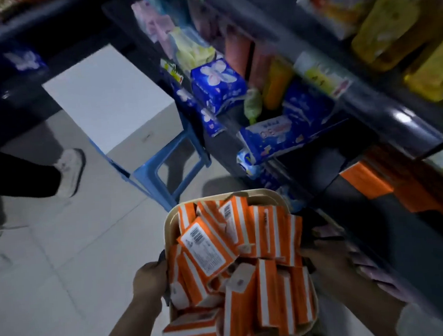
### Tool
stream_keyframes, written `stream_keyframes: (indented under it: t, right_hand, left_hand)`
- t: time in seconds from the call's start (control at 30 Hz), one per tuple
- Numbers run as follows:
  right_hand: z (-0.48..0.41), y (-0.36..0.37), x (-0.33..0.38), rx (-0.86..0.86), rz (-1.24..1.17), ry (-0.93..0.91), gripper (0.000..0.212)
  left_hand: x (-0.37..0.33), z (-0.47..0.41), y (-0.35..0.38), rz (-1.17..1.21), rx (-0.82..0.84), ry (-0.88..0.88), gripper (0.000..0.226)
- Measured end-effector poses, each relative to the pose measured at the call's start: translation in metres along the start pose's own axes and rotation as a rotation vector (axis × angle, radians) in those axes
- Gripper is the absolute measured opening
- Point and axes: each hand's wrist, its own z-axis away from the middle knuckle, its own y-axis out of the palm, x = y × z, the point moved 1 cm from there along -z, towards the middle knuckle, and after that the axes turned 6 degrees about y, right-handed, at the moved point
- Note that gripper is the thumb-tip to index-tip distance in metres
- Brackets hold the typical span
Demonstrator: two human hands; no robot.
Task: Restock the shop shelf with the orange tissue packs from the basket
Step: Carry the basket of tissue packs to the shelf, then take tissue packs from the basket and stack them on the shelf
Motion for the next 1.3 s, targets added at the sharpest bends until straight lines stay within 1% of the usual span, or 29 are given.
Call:
stream_keyframes:
  t: [0.07, 0.13, 0.2, 0.27, 0.37, 0.43, 0.6, 0.73, 0.83, 0.9, 1.0, 1.03, 1.13, 1.17, 1.2, 1.23, 1.27, 1.3]
  right_hand:
    - [-0.032, 0.014, -0.009, 0.020, 0.004, -0.003, 0.012]
    - [-0.070, 0.027, -0.023, 0.020, -0.004, -0.016, 0.012]
    - [-0.101, 0.038, -0.032, 0.018, 0.016, -0.024, 0.010]
    - [-0.131, 0.047, -0.041, 0.009, 0.035, -0.051, 0.007]
    - [-0.163, 0.057, -0.046, -0.007, 0.039, -0.094, 0.011]
    - [-0.179, 0.060, -0.048, -0.011, 0.068, -0.123, 0.010]
    - [-0.212, 0.067, -0.056, -0.015, 0.068, -0.164, 0.010]
    - [-0.230, 0.068, -0.056, 0.000, 0.016, -0.213, 0.013]
    - [-0.231, 0.068, -0.057, 0.056, -0.045, -0.254, 0.018]
    - [-0.222, 0.065, -0.059, 0.102, -0.053, -0.283, 0.017]
    - [-0.205, 0.053, -0.065, 0.145, -0.058, -0.309, 0.012]
    - [-0.201, 0.048, -0.069, 0.142, -0.053, -0.322, 0.011]
    - [-0.183, 0.030, -0.083, 0.124, -0.002, -0.348, 0.017]
    - [-0.178, 0.026, -0.088, 0.127, 0.010, -0.370, 0.017]
    - [-0.172, 0.021, -0.093, 0.133, 0.028, -0.382, 0.015]
    - [-0.165, 0.017, -0.099, 0.126, 0.033, -0.401, 0.006]
    - [-0.159, 0.013, -0.104, 0.120, 0.036, -0.419, 0.009]
    - [-0.153, 0.010, -0.108, 0.119, 0.035, -0.445, 0.018]
  left_hand:
    - [0.020, -0.019, 0.022, -0.036, 0.010, -0.012, 0.050]
    - [0.039, -0.039, 0.043, -0.031, -0.021, -0.028, 0.051]
    - [0.054, -0.057, 0.062, -0.001, -0.048, -0.037, 0.047]
    - [0.073, -0.076, 0.082, 0.034, -0.032, -0.063, 0.046]
    - [0.094, -0.096, 0.108, 0.058, -0.027, -0.083, 0.041]
    - [0.107, -0.106, 0.121, 0.064, -0.065, -0.071, 0.037]
    - [0.137, -0.127, 0.146, 0.128, -0.029, -0.063, 0.031]
    - [0.150, -0.142, 0.158, 0.120, -0.045, 0.015, 0.036]
    - [0.161, -0.151, 0.160, 0.097, -0.066, 0.057, 0.044]
    - [0.166, -0.152, 0.159, 0.056, -0.093, 0.082, 0.047]
    - [0.163, -0.138, 0.159, -0.063, -0.093, 0.150, 0.040]
    - [0.161, -0.130, 0.158, -0.098, -0.120, 0.170, 0.038]
    - [0.161, -0.110, 0.154, -0.228, -0.191, 0.198, 0.046]
    - [0.159, -0.103, 0.154, -0.282, -0.194, 0.209, 0.041]
    - [0.158, -0.098, 0.154, -0.341, -0.196, 0.239, 0.037]
    - [0.154, -0.088, 0.154, -0.400, -0.191, 0.282, 0.037]
    - [0.152, -0.081, 0.154, -0.460, -0.180, 0.346, 0.040]
    - [0.149, -0.071, 0.155, -0.508, -0.169, 0.425, 0.044]
